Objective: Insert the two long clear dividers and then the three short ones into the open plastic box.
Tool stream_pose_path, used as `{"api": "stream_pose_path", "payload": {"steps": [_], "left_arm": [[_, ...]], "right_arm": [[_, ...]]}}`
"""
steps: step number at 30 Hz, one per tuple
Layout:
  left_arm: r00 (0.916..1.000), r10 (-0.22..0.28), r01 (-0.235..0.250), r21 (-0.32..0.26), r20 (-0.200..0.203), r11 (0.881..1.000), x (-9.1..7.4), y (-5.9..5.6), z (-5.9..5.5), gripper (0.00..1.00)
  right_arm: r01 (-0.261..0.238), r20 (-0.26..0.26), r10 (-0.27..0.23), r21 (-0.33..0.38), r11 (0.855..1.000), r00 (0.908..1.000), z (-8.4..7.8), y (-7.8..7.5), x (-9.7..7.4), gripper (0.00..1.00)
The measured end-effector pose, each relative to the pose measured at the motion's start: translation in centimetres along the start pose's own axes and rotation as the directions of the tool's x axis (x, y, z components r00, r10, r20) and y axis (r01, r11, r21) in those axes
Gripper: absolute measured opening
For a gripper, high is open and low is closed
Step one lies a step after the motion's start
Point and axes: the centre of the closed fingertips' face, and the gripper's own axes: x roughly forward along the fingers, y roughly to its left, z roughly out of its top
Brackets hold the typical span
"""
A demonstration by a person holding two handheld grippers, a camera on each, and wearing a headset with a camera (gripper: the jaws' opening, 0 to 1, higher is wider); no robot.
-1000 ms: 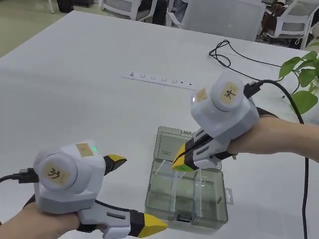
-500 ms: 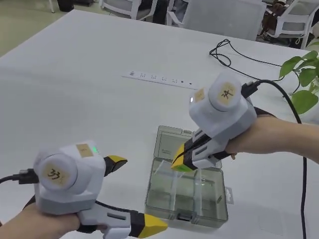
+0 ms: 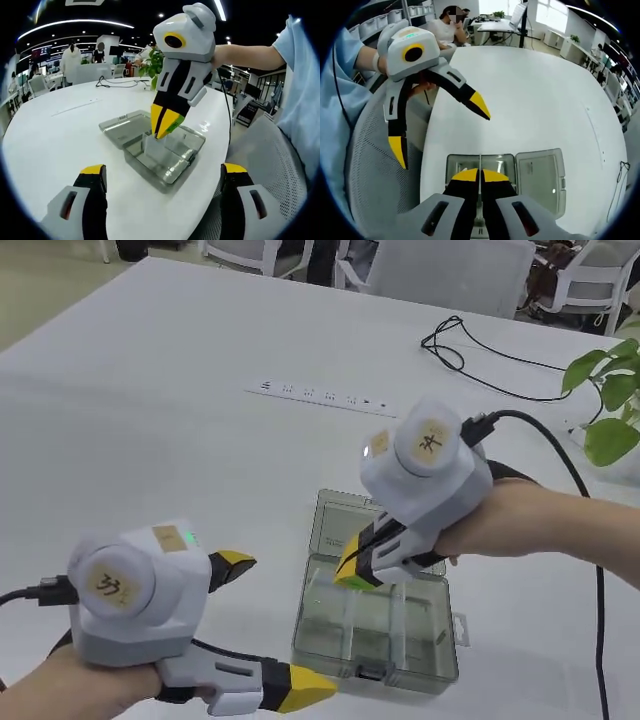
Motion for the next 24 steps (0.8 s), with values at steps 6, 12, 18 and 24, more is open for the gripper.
{"api": "stream_pose_path", "payload": {"steps": [6,12,18,24], "left_arm": [[1.0,-0.003,0.003,-0.003,0.0,1.0,0.0,-0.1,0.0,0.96],[1.0,-0.008,0.008,-0.001,-0.001,1.0,0.1,-0.2,0.0,0.96],[1.0,-0.01,0.01,-0.003,-0.002,1.0,0.1,-0.2,-0.1,0.96],[1.0,-0.008,0.008,-0.006,-0.003,1.0,0.0,-0.2,-0.2,0.95]], "right_arm": [[0.018,0.014,-0.019,0.014,1.0,0.9997,-0.3,-0.2,0.5,0.02],[0.015,0.016,-0.016,0.019,1.0,0.9998,-0.4,-0.3,0.9,0.02],[0.003,0.011,-0.003,0.014,1.0,0.9999,-0.6,-0.2,1.3,0.02],[0.004,0.004,-0.004,0.015,1.0,1.0,-0.7,-0.2,1.8,0.02]]}}
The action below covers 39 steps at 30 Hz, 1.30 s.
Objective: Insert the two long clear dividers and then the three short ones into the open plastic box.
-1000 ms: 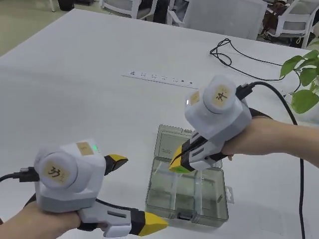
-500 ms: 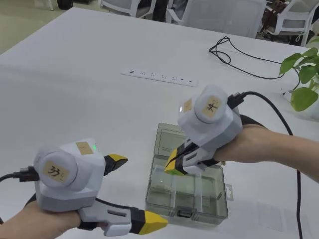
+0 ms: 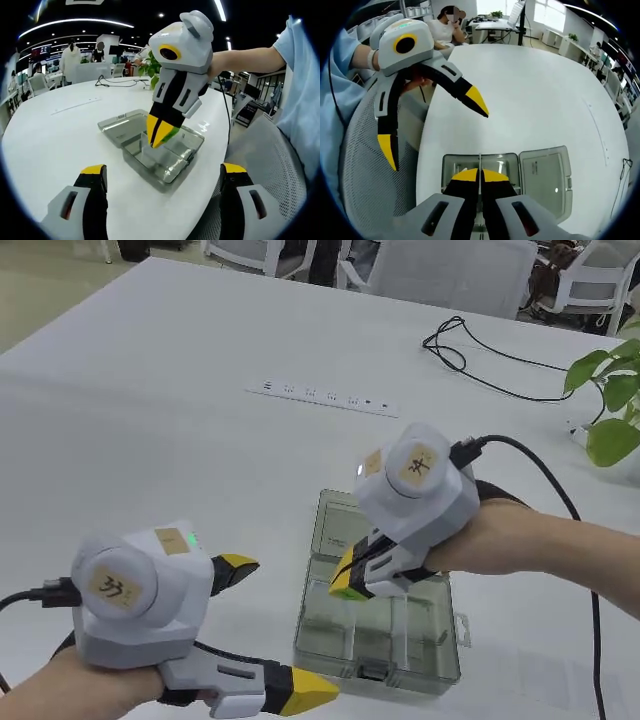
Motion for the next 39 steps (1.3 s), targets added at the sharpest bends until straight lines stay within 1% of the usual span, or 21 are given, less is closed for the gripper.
{"api": "stream_pose_path", "payload": {"steps": [18,25,27,28,39], "left_arm": [[1.0,-0.004,0.004,0.002,-0.001,1.0,0.0,0.0,0.0,0.95],[1.0,-0.005,0.005,-0.001,0.001,1.0,0.0,0.0,0.0,0.95],[1.0,-0.008,0.008,-0.001,0.004,1.0,0.1,-0.1,0.1,0.95],[1.0,-0.007,0.007,0.002,0.002,1.0,0.1,-0.1,0.1,0.95],[1.0,-0.008,0.008,0.003,0.005,1.0,0.0,-0.1,0.2,0.95]], "right_arm": [[-0.015,-0.057,0.015,-0.004,1.0,0.9982,-0.7,0.0,1.7,0.02],[-0.012,-0.062,0.012,0.006,1.0,0.998,-0.8,-0.1,1.7,0.02],[-0.005,-0.078,0.004,-0.005,1.0,0.9969,-1.1,0.0,2.2,0.02],[-0.001,-0.091,-0.002,-0.029,1.0,0.9959,-1.2,0.0,2.4,0.02],[0.001,-0.089,-0.005,-0.039,0.999,0.996,-1.1,0.0,2.1,0.02]]}}
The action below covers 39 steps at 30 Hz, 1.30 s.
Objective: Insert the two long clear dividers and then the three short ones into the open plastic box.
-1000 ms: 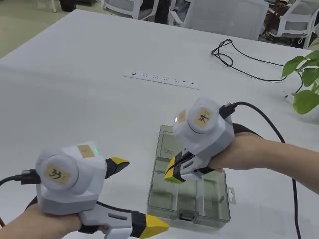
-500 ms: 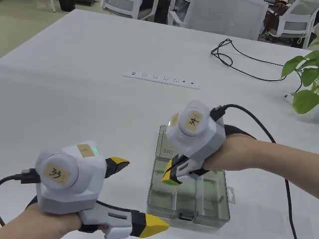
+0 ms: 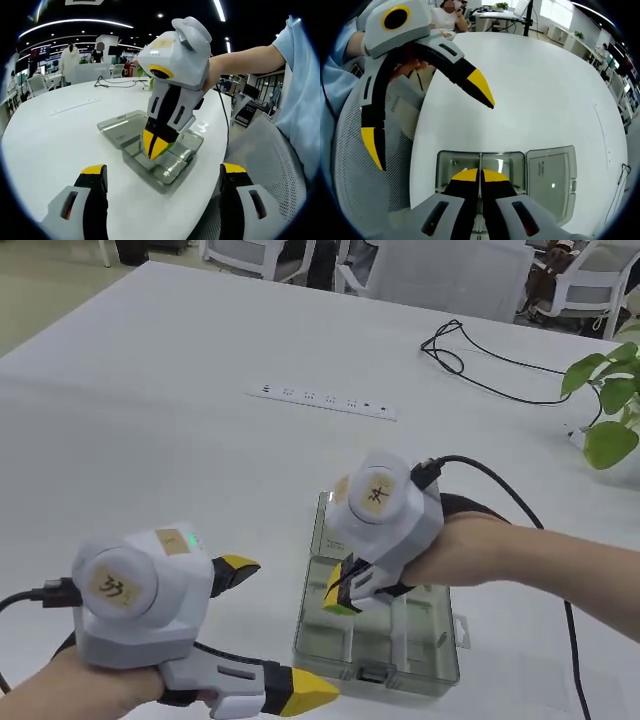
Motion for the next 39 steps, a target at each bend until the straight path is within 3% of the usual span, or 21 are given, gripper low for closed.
{"api": "stream_pose_path", "payload": {"steps": [10,16,24,29,32,39], "left_arm": [[1.0,-0.005,0.005,0.001,-0.003,1.0,0.0,-0.1,-0.1,0.94],[1.0,-0.005,0.005,-0.002,-0.004,1.0,0.1,0.0,-0.1,0.94],[1.0,-0.008,0.008,-0.002,-0.006,1.0,0.1,-0.1,-0.2,0.94],[0.9999,-0.008,0.008,0.0,-0.008,1.0,0.0,-0.1,-0.2,0.95],[0.9999,-0.008,0.008,0.002,-0.009,1.0,0.0,-0.1,-0.2,0.95],[0.9998,-0.013,0.013,0.004,-0.013,1.0,0.1,-0.2,-0.1,0.95]], "right_arm": [[-0.009,0.019,0.009,-0.012,1.0,0.9998,-0.1,0.2,-0.1,0.06],[-0.01,0.073,0.009,0.001,1.0,0.9973,-0.2,0.5,-0.1,0.24],[0.003,0.137,-0.008,0.036,0.999,0.9905,0.1,0.5,-0.9,0.39],[0.031,0.176,-0.03,-0.007,0.999,0.984,0.5,0.7,-1.4,0.57],[0.036,0.189,-0.035,-0.002,0.999,0.9814,0.6,0.8,-1.6,0.63],[0.049,0.272,-0.047,0.0,0.999,0.961,1.2,0.9,-2.2,0.86]]}}
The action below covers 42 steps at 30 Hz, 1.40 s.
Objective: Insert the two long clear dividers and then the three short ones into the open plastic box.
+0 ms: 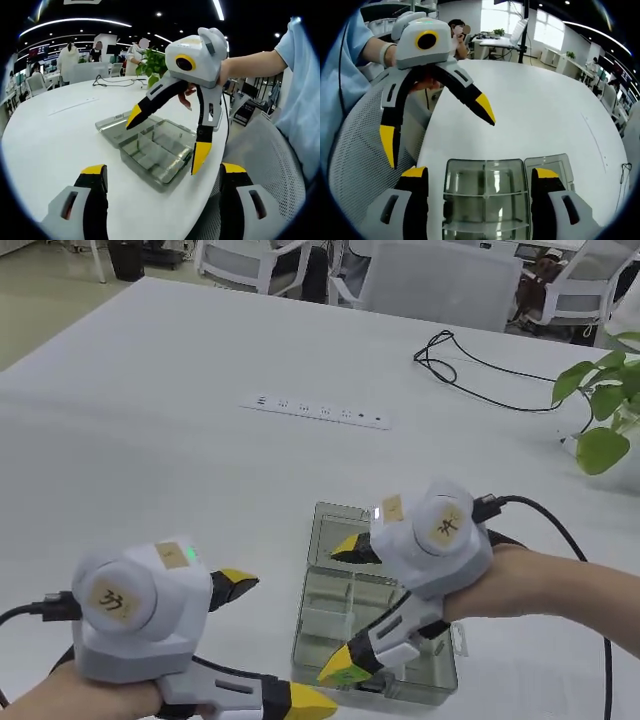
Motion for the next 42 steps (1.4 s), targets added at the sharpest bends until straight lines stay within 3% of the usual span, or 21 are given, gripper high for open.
{"api": "stream_pose_path", "payload": {"steps": [9,17,28,38,42], "left_arm": [[1.0,-0.004,0.004,0.011,-0.004,1.0,0.1,0.0,0.1,0.95],[1.0,-0.003,0.003,0.01,0.007,1.0,0.1,0.1,0.5,0.95],[0.9999,-0.012,0.012,0.019,-0.006,1.0,0.3,0.0,0.2,0.95],[0.9999,-0.012,0.012,0.002,0.006,1.0,0.5,0.2,0.5,0.95],[0.9999,-0.012,0.012,0.005,0.006,1.0,0.6,0.1,0.5,0.95]], "right_arm": [[0.048,0.042,-0.05,0.041,0.998,0.9979,-0.7,-0.4,-1.4,0.96],[0.103,0.08,-0.11,0.091,0.99,0.9907,-2.5,-1.0,-3.7,0.95],[0.193,0.056,-0.209,0.213,0.958,0.9763,-7.2,-1.6,-7.7,0.96],[0.244,0.022,-0.262,0.296,0.923,0.9647,-11.5,-1.6,-10.5,0.96],[0.262,-0.017,-0.271,0.33,0.907,0.9623,-13.6,-1.3,-11.3,0.95]]}}
